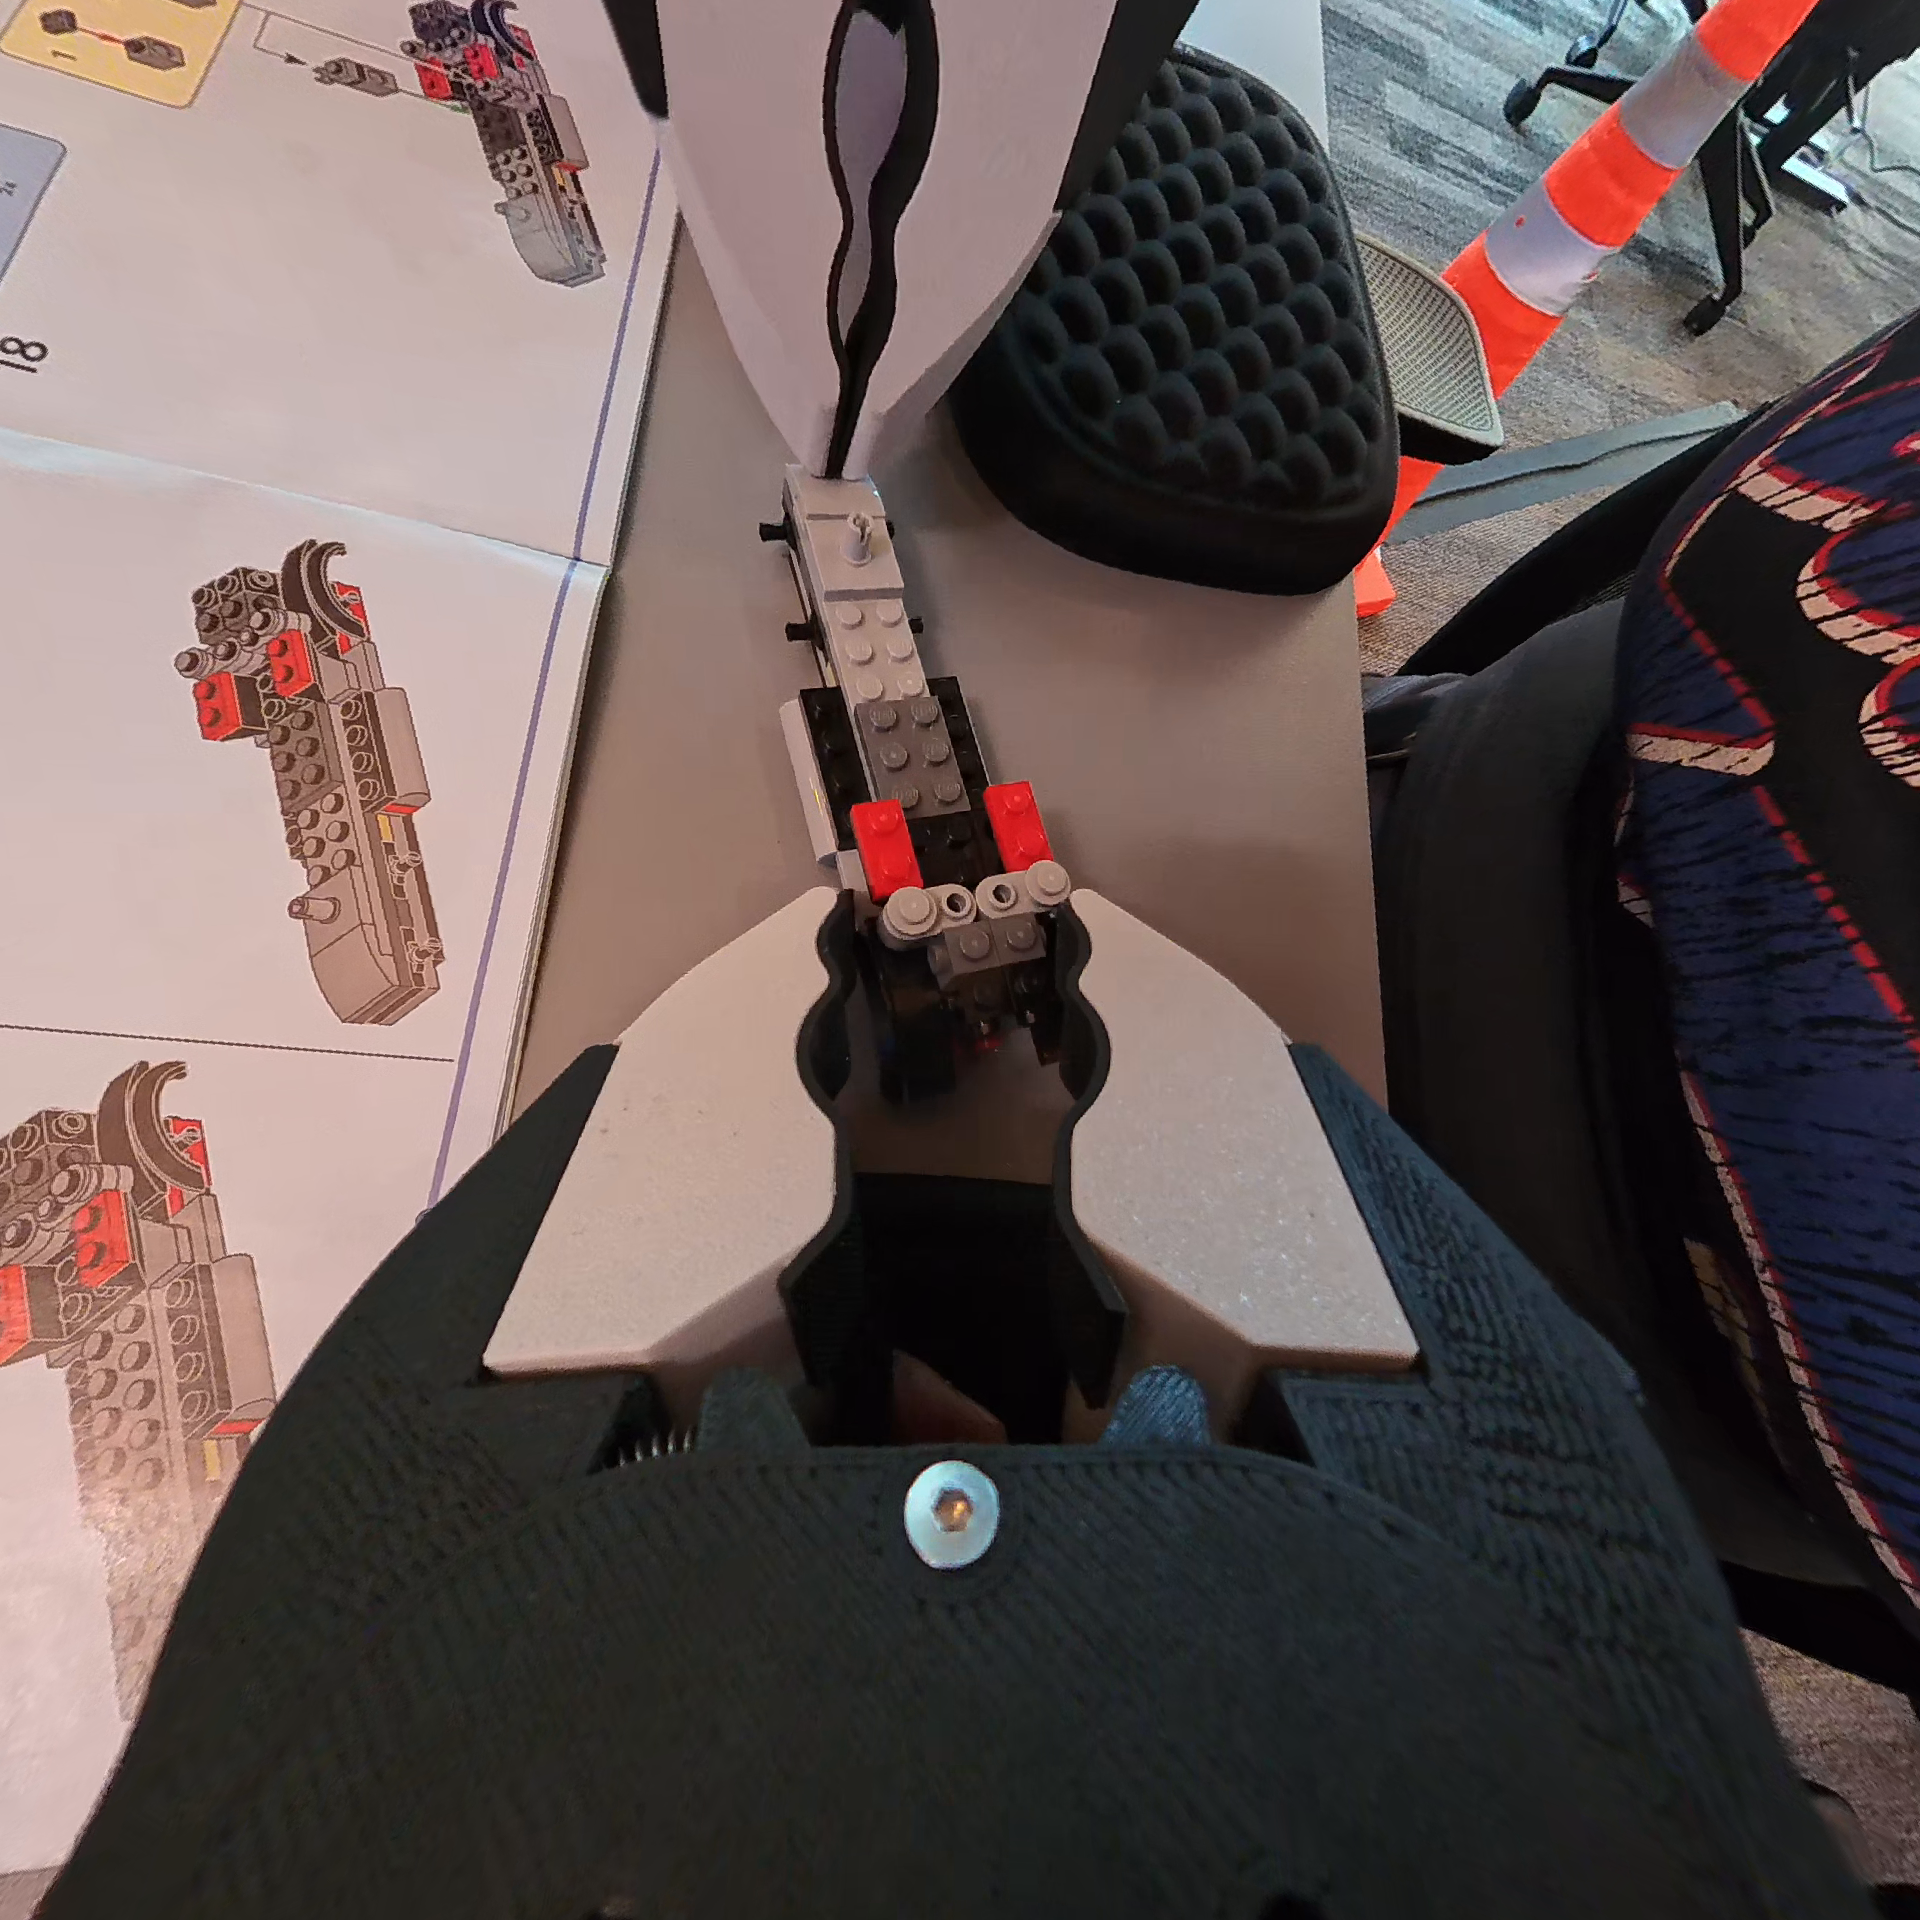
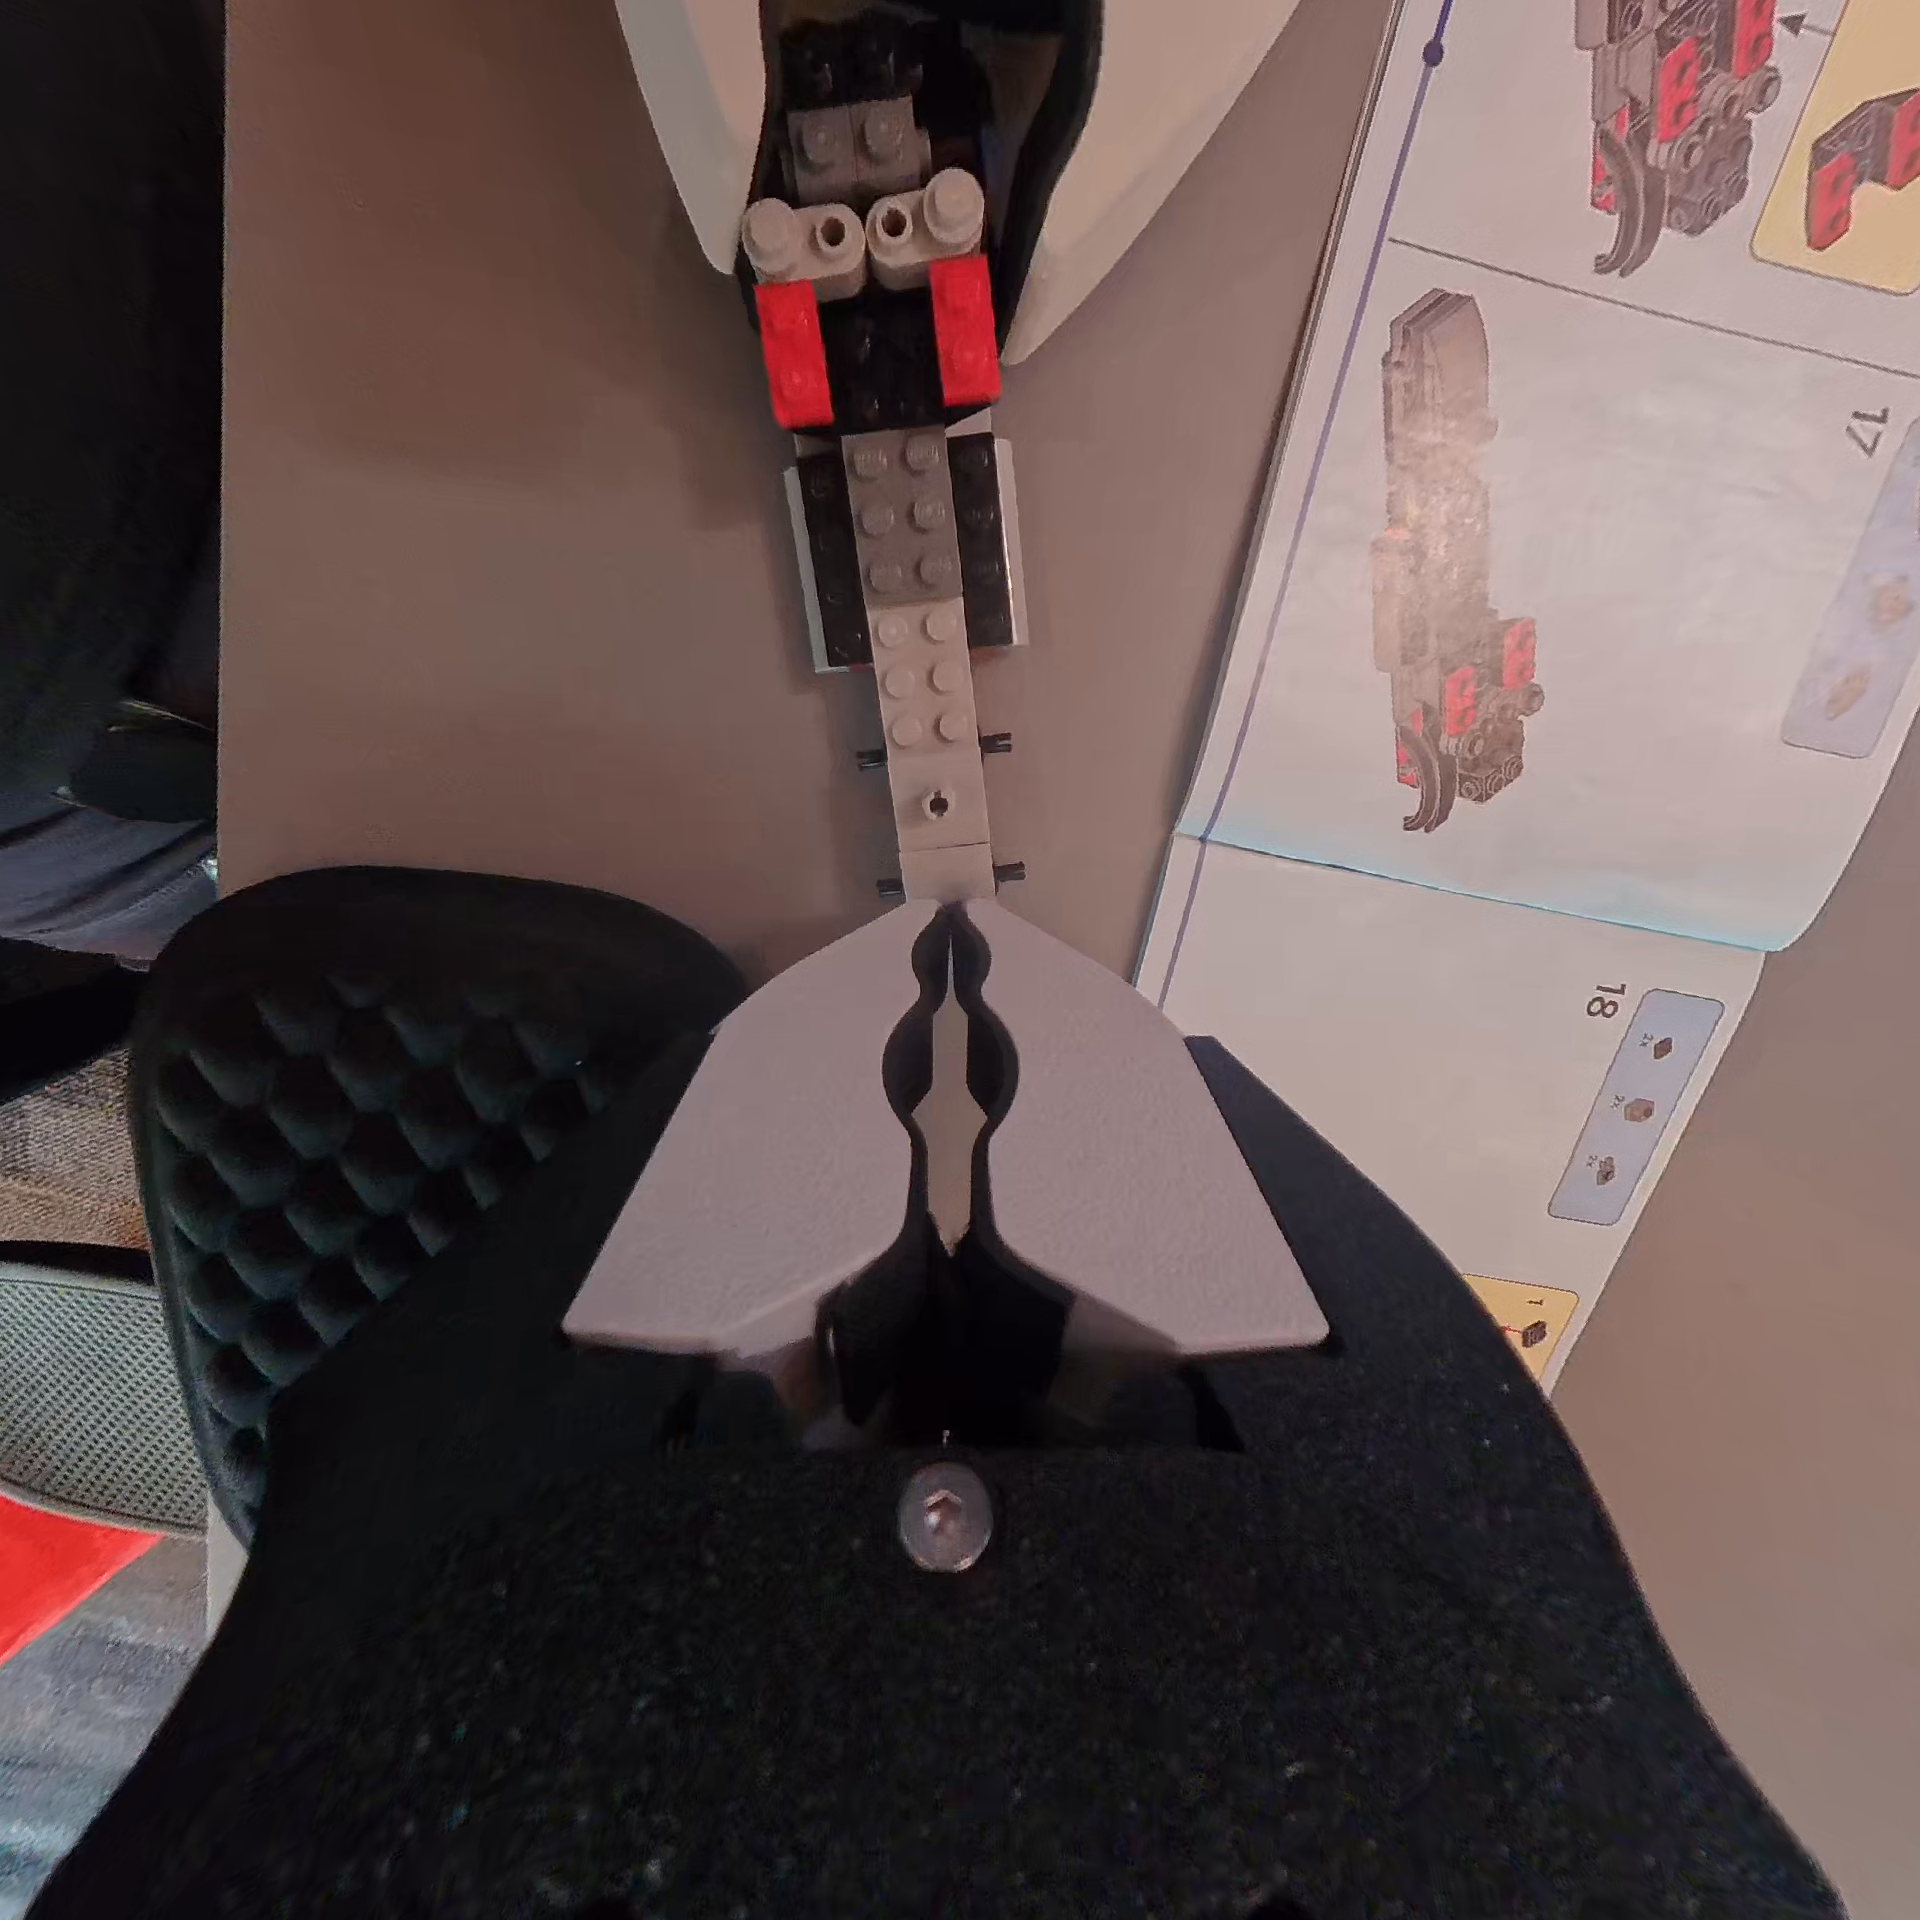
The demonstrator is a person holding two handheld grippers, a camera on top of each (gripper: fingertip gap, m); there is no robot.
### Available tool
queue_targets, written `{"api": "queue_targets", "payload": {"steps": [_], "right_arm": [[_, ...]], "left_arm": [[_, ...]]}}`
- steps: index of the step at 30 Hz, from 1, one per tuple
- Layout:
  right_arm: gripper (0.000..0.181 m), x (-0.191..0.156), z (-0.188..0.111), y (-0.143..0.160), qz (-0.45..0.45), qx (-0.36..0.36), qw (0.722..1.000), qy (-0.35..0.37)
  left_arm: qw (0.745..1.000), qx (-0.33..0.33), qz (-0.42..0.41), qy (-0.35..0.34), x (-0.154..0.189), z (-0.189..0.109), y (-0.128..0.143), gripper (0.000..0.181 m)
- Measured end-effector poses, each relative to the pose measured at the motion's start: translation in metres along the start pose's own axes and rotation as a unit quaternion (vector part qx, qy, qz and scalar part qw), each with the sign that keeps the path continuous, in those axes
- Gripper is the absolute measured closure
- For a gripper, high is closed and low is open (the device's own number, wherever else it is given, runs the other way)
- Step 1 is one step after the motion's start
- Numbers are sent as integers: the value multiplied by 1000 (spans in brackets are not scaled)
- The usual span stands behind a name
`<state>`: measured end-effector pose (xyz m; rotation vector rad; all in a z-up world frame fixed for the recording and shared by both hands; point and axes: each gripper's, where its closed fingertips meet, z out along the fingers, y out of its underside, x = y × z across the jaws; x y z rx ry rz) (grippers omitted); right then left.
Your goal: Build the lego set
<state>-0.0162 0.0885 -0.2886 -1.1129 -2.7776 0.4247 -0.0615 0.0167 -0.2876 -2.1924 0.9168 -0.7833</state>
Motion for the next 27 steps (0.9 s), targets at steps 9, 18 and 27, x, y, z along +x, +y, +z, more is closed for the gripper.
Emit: {"api": "queue_targets", "payload": {"steps": [9,18,27], "right_arm": [[181,1,2,2,7,-36,999,-32],[181,9,16,15,-58,-119,991,3],[172,19,-40,-6,56,125,989,47]], "left_arm": [[1000,-1,1,5,1,0,0,145],[1000,0,11,10,3,-1,1,146],[1000,11,-10,18,1,-3,-2,146]]}}
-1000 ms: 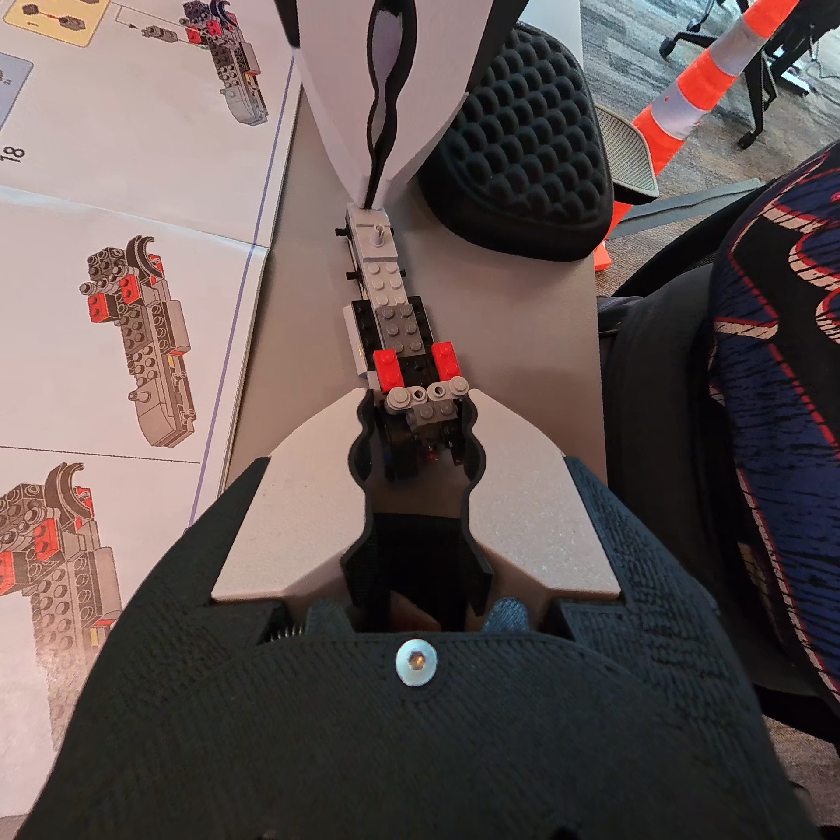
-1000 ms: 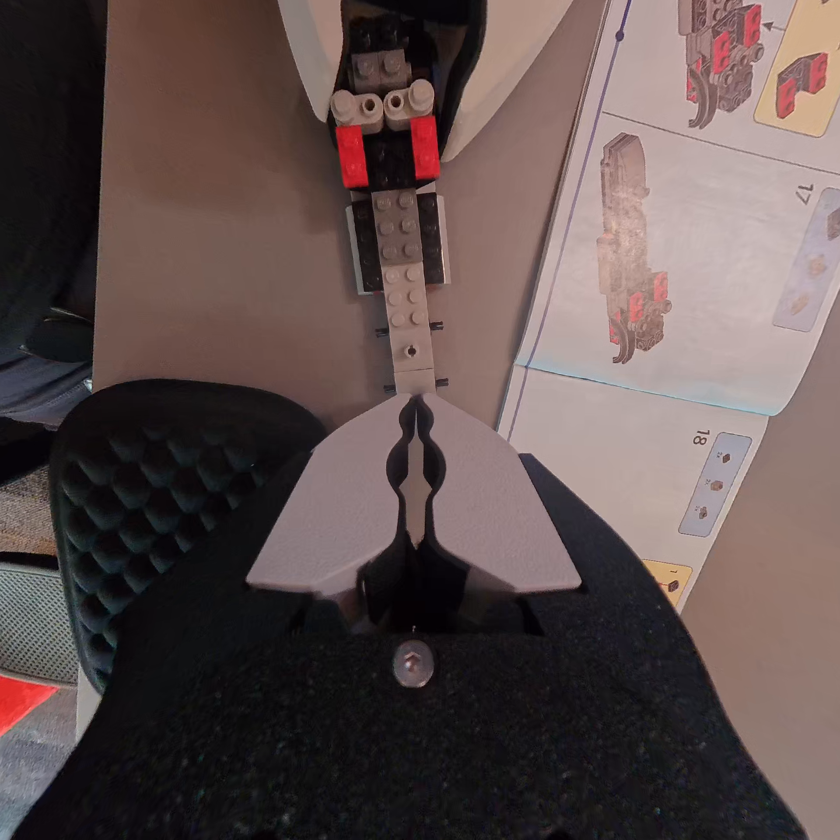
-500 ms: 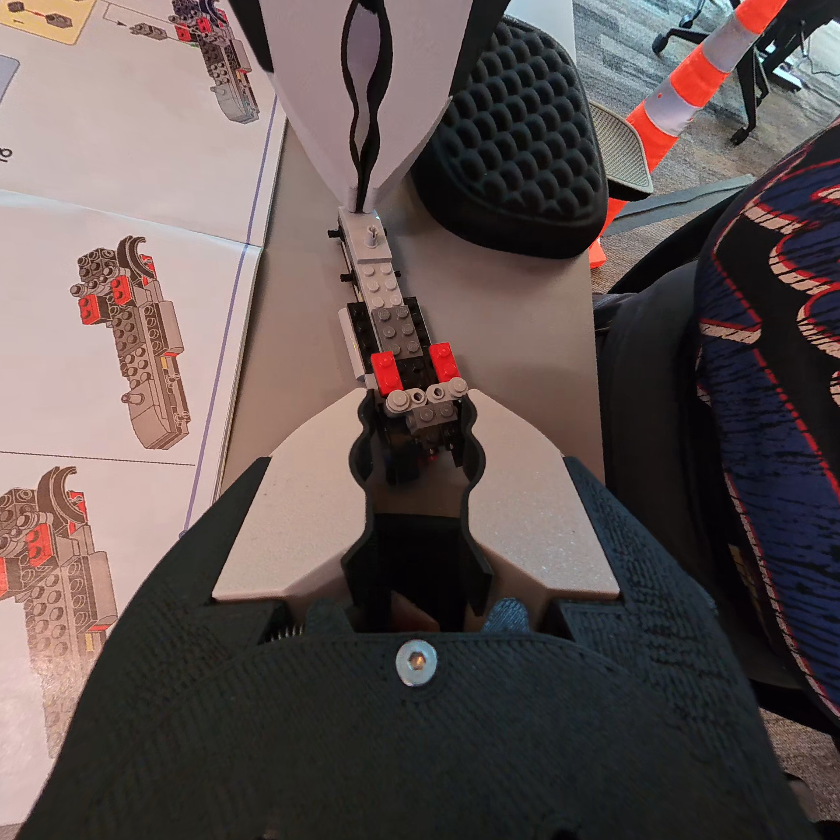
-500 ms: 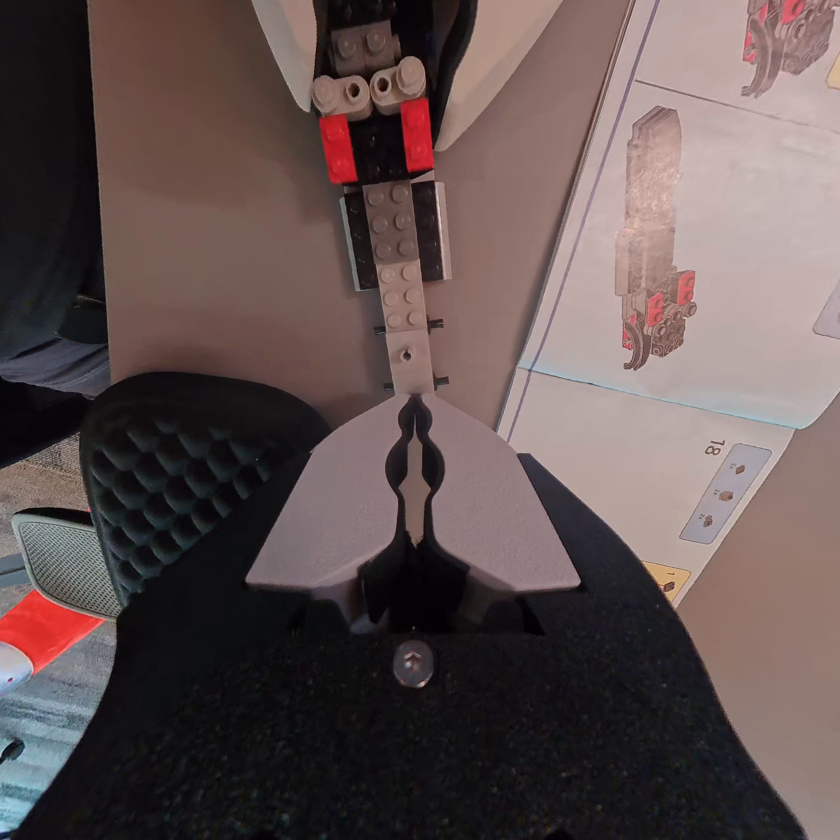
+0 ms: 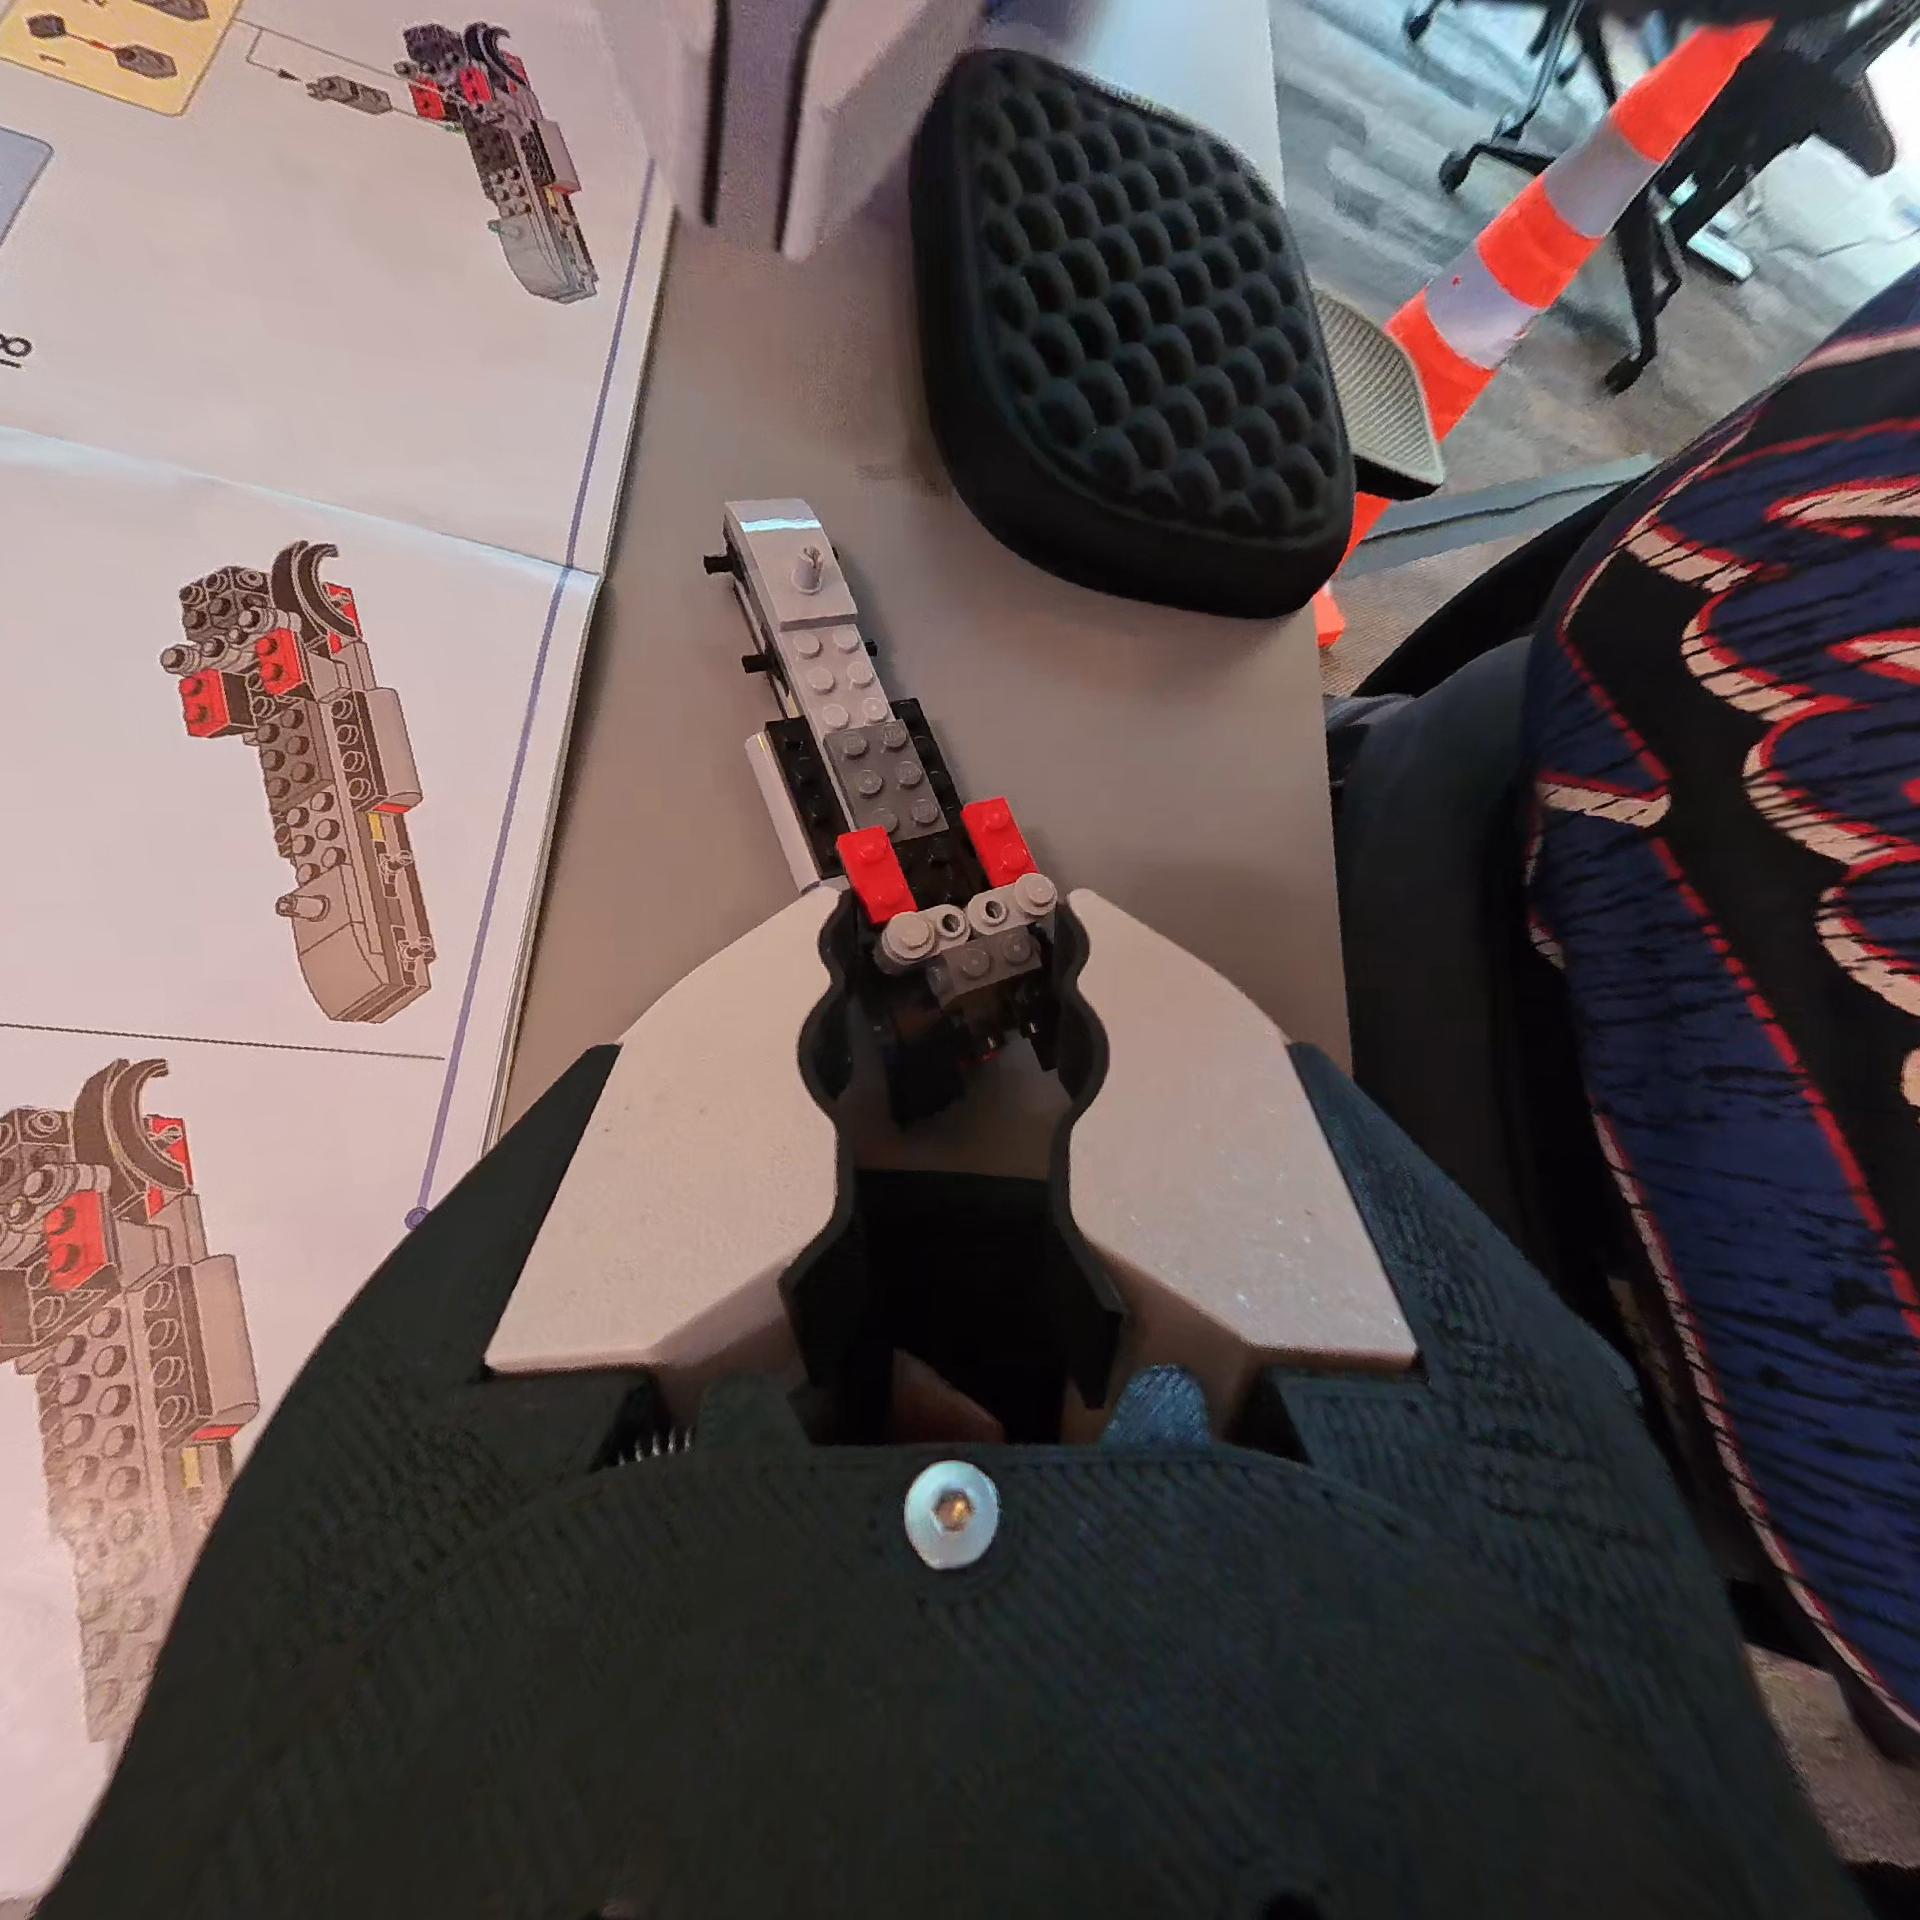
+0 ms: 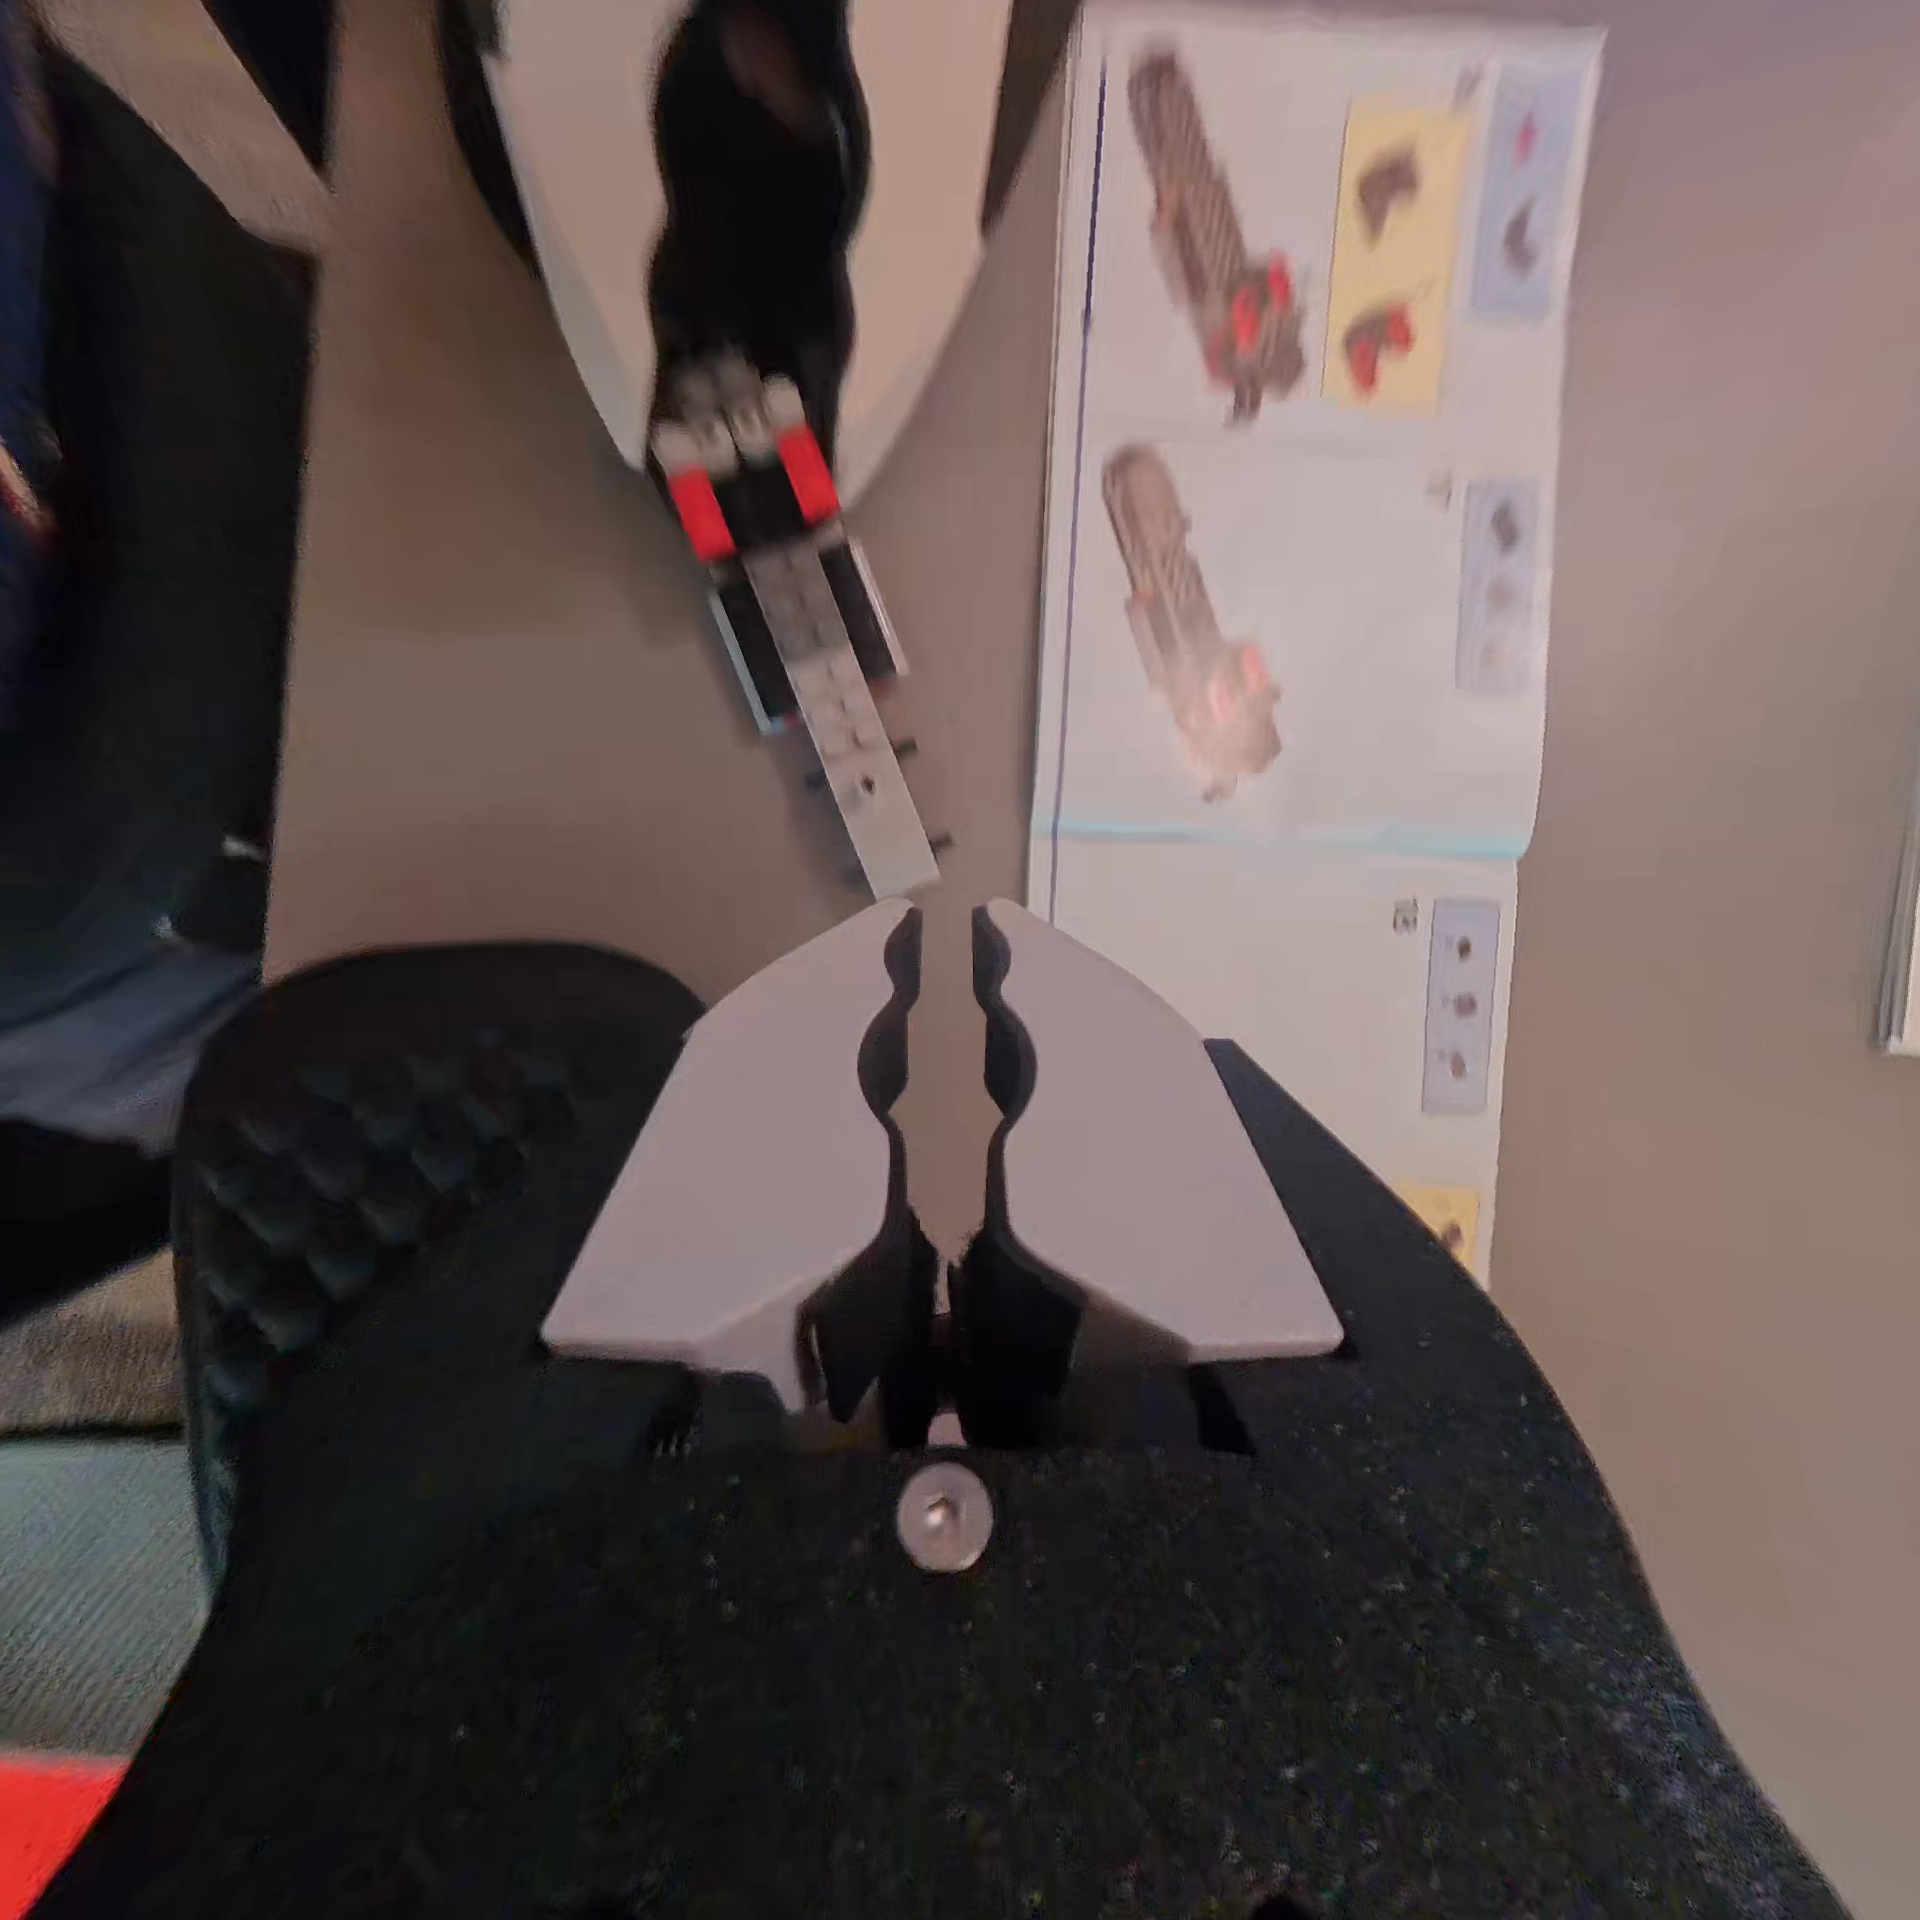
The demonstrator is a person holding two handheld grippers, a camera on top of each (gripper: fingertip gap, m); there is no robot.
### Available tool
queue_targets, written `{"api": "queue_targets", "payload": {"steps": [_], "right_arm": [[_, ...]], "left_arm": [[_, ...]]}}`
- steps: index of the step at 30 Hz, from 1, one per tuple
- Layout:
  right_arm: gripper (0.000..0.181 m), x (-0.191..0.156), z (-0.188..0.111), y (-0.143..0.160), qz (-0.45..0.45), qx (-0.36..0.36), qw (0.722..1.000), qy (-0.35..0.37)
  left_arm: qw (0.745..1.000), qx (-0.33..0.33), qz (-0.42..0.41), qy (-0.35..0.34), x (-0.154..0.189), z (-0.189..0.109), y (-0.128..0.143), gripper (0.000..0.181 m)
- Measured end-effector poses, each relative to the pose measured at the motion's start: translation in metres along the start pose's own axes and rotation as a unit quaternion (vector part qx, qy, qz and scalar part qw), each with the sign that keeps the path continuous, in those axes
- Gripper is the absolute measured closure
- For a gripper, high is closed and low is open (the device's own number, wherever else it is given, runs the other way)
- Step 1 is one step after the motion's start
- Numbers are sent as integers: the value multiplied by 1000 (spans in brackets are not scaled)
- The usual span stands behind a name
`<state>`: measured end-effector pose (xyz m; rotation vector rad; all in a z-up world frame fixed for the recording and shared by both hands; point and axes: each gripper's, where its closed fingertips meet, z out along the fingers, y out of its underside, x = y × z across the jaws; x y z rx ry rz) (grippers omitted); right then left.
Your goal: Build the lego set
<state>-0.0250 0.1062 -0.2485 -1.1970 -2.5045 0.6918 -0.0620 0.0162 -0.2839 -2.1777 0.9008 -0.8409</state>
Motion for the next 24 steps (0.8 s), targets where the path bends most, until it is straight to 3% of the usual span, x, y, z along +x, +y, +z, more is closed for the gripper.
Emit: {"api": "queue_targets", "payload": {"steps": [3,9,21,24], "right_arm": [[166,-11,8,-5,11,62,998,-16],[155,-14,31,14,14,58,998,-9],[153,-12,26,5,30,176,983,45],[154,-12,22,5,36,206,977,48]], "left_arm": [[1000,17,-14,10,0,-3,-4,144],[999,41,-1,6,2,-8,-9,135],[996,84,-16,12,1,-18,-17,134],[993,109,16,29,7,-39,-29,131]]}}
